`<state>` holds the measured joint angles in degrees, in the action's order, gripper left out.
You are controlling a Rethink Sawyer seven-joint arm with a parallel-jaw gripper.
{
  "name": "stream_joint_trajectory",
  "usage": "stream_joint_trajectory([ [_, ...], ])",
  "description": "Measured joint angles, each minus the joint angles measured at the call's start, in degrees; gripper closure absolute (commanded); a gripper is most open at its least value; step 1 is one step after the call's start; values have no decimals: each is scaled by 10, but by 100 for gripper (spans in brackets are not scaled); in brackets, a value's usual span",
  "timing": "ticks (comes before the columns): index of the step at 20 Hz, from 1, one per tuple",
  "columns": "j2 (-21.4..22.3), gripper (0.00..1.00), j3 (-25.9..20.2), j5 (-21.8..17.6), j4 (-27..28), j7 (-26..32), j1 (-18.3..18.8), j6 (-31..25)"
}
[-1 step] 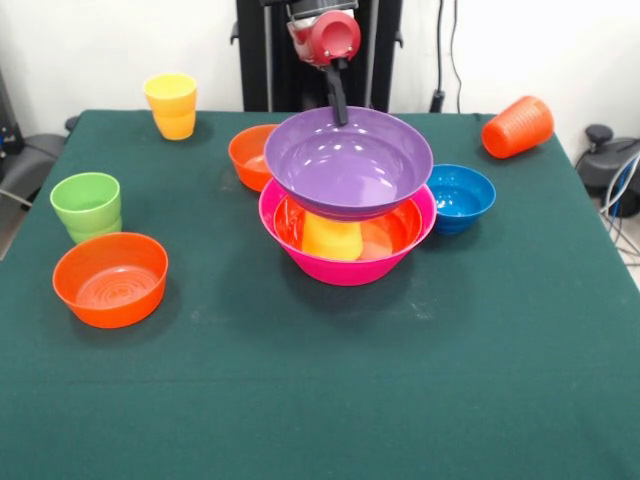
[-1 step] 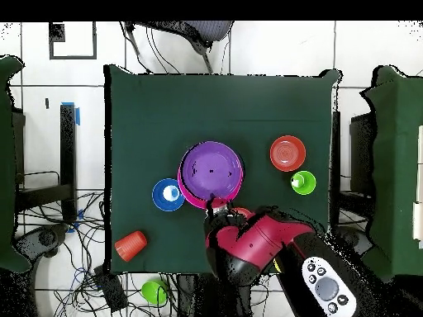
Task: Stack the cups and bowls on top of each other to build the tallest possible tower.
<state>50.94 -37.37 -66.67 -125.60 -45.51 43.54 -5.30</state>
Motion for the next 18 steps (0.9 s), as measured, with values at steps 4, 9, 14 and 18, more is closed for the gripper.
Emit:
stream_joint_trajectory([
  [4,0,100,2,0,3,0,1,2],
  [9,0,100,0,0,4,0,15,2],
  [14,0,100,0,0,4,0,27,2],
  [18,-1,100,0,0,4,0,31,2],
])
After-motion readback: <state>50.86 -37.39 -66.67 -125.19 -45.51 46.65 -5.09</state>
